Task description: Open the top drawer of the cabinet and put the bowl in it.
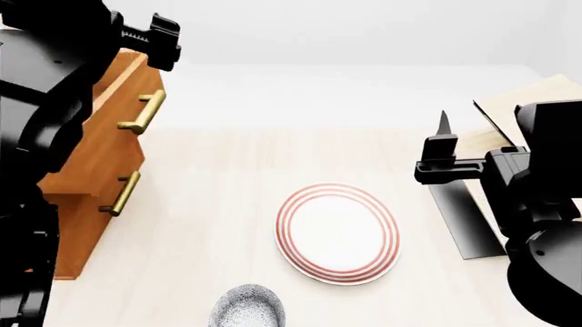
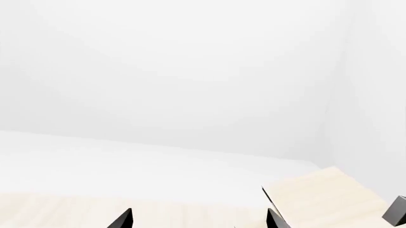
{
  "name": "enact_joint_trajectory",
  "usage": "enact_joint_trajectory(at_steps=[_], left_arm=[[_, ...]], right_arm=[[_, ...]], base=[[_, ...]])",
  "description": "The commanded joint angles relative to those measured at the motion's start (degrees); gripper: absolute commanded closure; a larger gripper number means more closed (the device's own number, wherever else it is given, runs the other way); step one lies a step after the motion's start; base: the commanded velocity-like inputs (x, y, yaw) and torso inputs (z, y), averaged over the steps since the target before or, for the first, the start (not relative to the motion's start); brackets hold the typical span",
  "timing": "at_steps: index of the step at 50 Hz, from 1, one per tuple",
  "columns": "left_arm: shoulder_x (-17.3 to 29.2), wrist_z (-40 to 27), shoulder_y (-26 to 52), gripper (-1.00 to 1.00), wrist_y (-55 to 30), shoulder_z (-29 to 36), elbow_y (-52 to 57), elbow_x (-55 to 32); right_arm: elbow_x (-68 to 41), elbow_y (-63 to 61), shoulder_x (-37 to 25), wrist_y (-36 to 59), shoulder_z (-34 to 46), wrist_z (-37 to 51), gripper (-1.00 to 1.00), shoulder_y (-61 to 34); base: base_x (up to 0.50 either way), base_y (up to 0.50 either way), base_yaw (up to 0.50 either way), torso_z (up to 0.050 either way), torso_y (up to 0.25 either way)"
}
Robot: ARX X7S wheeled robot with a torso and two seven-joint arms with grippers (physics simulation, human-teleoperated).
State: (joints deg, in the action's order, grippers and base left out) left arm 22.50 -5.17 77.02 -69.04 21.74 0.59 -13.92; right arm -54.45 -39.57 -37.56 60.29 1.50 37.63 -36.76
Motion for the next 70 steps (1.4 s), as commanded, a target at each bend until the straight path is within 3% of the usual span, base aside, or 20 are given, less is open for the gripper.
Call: enact_joint_trajectory(at_steps=[1, 12, 26, 39, 70], left_arm=[[-2.17, 0.35, 3.67, -1.00, -1.05, -6.77, -12.68, -1.84], [-2.06, -0.53, 4.95, -1.00, 2.19, -8.36, -24.54, -0.56], [-2.21, -2.45, 5.03, -1.00, 1.56, -9.16, -30.58, 0.31], [-2.56, 1.35, 7.43, -1.00, -3.90, -5.05, -34.64, -0.49], [-3.11, 4.48, 5.41, -1.00, -3.15, 1.54, -38.20, 0.19]], right_arm=[[0.40, 0.49, -0.04, -0.31, 0.63, -0.14, -1.00, -0.32], [0.78, 1.20, 0.06, -0.68, 1.21, -0.30, -1.00, -0.37], [0.94, 1.75, 0.25, -0.73, 1.66, 0.16, -1.00, -0.37], [1.92, 2.65, 0.56, -1.60, 2.98, -0.47, -1.00, -0.53], [2.40, 4.23, 0.10, -3.51, 2.81, -1.47, -1.00, 0.76]], base=[[0.00, 0.00, 0.00, 0.000, 0.000], [0.00, 0.00, 0.00, 0.000, 0.000], [0.00, 0.00, 0.00, 0.000, 0.000], [0.00, 0.00, 0.00, 0.000, 0.000], [0.00, 0.00, 0.00, 0.000, 0.000]])
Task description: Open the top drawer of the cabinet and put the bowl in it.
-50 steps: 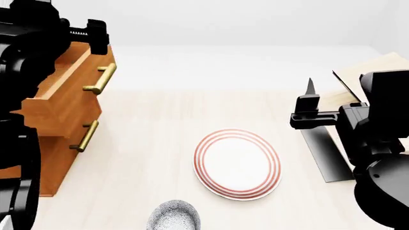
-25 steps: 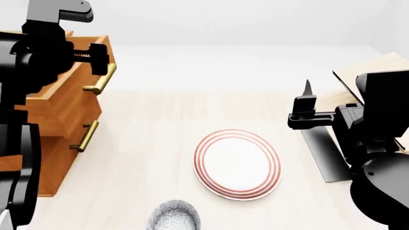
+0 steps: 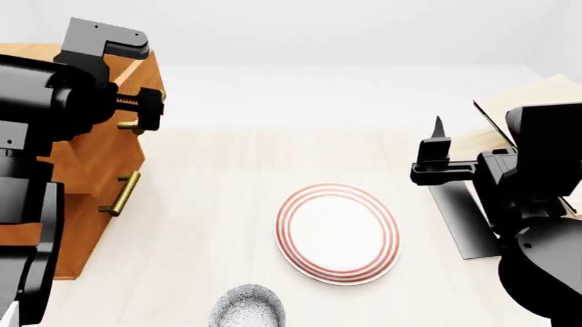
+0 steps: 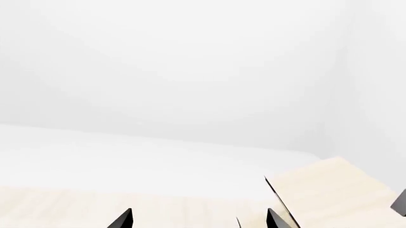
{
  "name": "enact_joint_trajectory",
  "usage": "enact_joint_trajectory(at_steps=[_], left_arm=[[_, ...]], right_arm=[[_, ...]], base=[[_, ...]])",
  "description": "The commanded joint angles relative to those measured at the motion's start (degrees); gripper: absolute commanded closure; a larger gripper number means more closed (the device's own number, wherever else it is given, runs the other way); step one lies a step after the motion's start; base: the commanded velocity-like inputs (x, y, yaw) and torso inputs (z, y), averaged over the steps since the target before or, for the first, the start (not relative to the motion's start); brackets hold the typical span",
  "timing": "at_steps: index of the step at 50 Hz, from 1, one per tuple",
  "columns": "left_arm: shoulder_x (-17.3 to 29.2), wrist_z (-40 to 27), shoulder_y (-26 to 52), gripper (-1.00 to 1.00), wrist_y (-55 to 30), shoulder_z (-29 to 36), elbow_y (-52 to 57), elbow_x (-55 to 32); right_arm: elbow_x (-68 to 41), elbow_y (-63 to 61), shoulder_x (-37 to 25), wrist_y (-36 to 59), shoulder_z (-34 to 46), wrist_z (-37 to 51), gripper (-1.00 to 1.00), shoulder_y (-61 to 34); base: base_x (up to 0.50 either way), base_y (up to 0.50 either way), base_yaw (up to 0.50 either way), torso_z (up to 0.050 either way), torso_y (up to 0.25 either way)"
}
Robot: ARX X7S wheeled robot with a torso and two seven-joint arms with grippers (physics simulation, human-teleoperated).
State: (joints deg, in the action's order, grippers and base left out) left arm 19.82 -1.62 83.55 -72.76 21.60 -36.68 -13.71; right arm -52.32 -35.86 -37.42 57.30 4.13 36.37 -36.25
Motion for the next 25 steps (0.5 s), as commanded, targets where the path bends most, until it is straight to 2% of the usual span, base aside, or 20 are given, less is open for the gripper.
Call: enact_joint_trajectory(at_steps=[1, 25], left_arm=[[-0.53, 1.09, -1.26, -1.00, 0.79, 1.91, -1.05, -0.02], [-2.05, 1.47, -5.61, -1.00, -1.99, 2.27, 7.12, -2.35]], right_arm=[[0.26, 0.48, -0.05, -0.52, 0.19, -0.18, -1.00, 0.27], [0.08, 0.28, -0.55, -1.13, -0.20, 0.04, -1.00, 0.99]], base=[[0.00, 0.00, 0.00, 0.000, 0.000], [0.00, 0.00, 0.00, 0.000, 0.000]])
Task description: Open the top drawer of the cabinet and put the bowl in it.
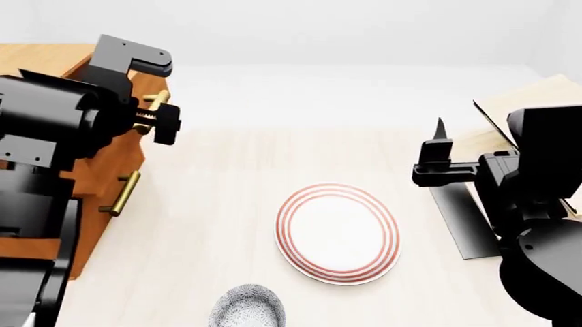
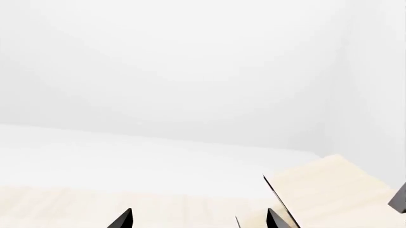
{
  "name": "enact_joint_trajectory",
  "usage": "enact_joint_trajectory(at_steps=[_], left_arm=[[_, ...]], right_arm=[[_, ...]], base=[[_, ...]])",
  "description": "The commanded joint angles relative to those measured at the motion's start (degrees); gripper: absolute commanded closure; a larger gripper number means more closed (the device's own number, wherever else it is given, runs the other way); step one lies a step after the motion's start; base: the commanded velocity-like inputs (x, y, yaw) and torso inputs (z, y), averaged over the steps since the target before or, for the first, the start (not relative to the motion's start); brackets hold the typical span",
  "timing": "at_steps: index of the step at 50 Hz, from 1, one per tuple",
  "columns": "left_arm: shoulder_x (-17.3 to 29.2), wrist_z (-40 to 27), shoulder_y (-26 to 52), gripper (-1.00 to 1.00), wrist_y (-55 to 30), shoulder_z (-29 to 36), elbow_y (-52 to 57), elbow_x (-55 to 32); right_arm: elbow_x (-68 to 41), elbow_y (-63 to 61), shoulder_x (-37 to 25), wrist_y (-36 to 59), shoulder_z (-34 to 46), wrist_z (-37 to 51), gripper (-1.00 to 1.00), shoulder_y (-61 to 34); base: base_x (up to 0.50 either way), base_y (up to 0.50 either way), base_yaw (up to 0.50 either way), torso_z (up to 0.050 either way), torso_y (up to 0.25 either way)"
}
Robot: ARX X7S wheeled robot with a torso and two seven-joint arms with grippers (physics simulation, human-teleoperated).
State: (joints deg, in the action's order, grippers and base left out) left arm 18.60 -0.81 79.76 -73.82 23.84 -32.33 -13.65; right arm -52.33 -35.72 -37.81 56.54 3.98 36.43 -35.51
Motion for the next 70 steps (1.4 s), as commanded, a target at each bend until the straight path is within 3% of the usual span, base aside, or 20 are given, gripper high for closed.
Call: enact_joint_trajectory(at_steps=[1, 25, 40, 51, 62, 70], left_arm=[[-0.91, 0.66, -1.95, -1.00, -1.06, 0.01, 3.20, -2.53], [-1.53, 0.61, -6.08, -1.00, -9.93, 2.00, 22.41, -6.72], [-4.18, -1.60, -8.22, -1.00, -15.93, 2.12, 33.37, -11.41], [-3.84, -10.79, -6.24, -1.00, -15.67, 2.01, 34.13, -24.18], [-3.79, -12.78, -5.03, -1.00, -14.50, 1.58, 33.38, -27.17], [-3.79, -15.80, 0.91, -1.00, -10.83, -3.91, 31.84, -25.57]], right_arm=[[0.10, 0.18, -0.15, -0.37, 0.00, -0.01, -1.00, 0.20], [-0.74, -0.48, -0.47, -0.21, -0.25, 0.60, -1.00, 0.39], [-1.71, -1.20, -1.06, -0.32, -1.24, 0.89, -1.00, 1.10], [-1.37, -0.69, -1.25, -1.24, -1.45, 0.44, -1.00, 1.84], [-1.28, -0.60, -1.36, -1.57, -1.39, 0.42, -1.00, 2.10], [-1.25, -0.09, -1.30, -1.66, -1.21, 0.36, -1.00, 1.78]], base=[[0.00, 0.00, 0.00, 0.000, 0.000], [0.00, 0.00, 0.00, 0.000, 0.000], [0.00, 0.00, 0.00, 0.000, 0.000], [0.00, 0.00, 0.00, 0.000, 0.004], [0.00, 0.00, 0.00, 0.000, 0.003], [0.00, 0.00, 0.00, 0.000, 0.000]])
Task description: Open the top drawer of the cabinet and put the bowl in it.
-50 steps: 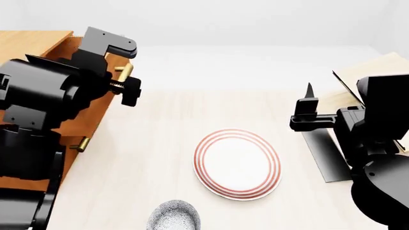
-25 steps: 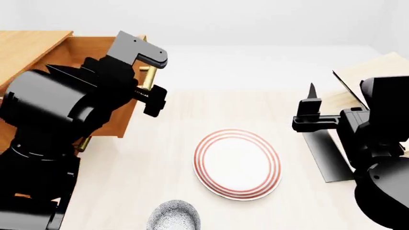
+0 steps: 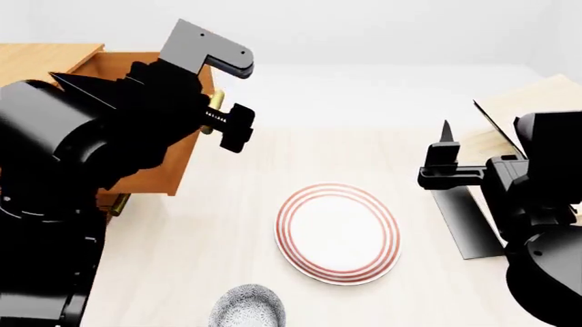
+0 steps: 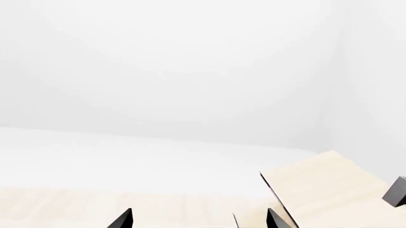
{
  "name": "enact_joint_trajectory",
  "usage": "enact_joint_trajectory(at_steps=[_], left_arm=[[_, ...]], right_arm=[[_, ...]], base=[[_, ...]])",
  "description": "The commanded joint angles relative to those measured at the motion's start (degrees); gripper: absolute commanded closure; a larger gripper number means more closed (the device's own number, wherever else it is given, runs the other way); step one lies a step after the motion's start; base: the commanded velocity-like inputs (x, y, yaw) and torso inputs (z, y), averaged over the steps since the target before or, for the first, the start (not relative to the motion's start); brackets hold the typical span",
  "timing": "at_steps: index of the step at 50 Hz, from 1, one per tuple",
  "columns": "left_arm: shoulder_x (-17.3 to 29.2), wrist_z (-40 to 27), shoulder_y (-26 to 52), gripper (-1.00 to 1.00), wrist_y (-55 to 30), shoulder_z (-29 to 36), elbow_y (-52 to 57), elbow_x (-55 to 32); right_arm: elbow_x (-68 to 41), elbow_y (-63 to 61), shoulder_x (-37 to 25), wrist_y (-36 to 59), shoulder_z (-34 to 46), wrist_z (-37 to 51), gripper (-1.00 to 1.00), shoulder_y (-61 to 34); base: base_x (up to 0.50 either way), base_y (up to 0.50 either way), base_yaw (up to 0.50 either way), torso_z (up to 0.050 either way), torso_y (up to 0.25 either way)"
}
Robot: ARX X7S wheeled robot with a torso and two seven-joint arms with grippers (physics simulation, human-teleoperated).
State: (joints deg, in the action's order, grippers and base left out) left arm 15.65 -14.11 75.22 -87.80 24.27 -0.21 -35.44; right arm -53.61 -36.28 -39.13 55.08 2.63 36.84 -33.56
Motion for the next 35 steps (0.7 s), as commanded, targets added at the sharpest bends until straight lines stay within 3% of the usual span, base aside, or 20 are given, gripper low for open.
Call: enact_joint_trajectory(at_steps=[1, 4, 11, 22, 35], left_arm=[[-0.82, -2.63, 6.16, -1.00, 3.22, -5.26, -0.05, -4.00], [-1.18, -2.94, 8.84, -1.00, 1.54, -10.23, 1.12, -6.24], [0.50, -3.98, 9.53, -1.00, 2.08, -13.80, 9.62, -9.03], [1.37, -4.69, 2.34, -1.00, 1.19, -18.12, 28.96, -17.89], [-0.71, -11.90, -9.40, -1.00, -0.87, -23.42, 42.83, -34.08]], right_arm=[[-0.04, 0.40, 0.04, -0.10, 0.16, 0.04, -1.00, -0.24], [0.08, 0.36, 0.13, -0.27, 0.42, -0.08, -1.00, -0.14], [-0.10, 0.12, 0.20, -0.17, 0.66, 0.10, -1.00, -0.16], [-0.78, -0.61, 0.10, -0.20, 0.27, 0.45, -1.00, -0.18], [-0.98, -0.90, -0.14, -0.92, -0.46, 0.58, -1.00, 0.70]], base=[[0.00, 0.00, 0.00, 0.000, 0.000], [0.00, 0.00, 0.00, 0.000, 0.000], [0.00, 0.00, 0.00, 0.000, 0.000], [0.00, 0.00, 0.00, 0.000, 0.000], [0.00, 0.00, 0.00, 0.000, 0.000]])
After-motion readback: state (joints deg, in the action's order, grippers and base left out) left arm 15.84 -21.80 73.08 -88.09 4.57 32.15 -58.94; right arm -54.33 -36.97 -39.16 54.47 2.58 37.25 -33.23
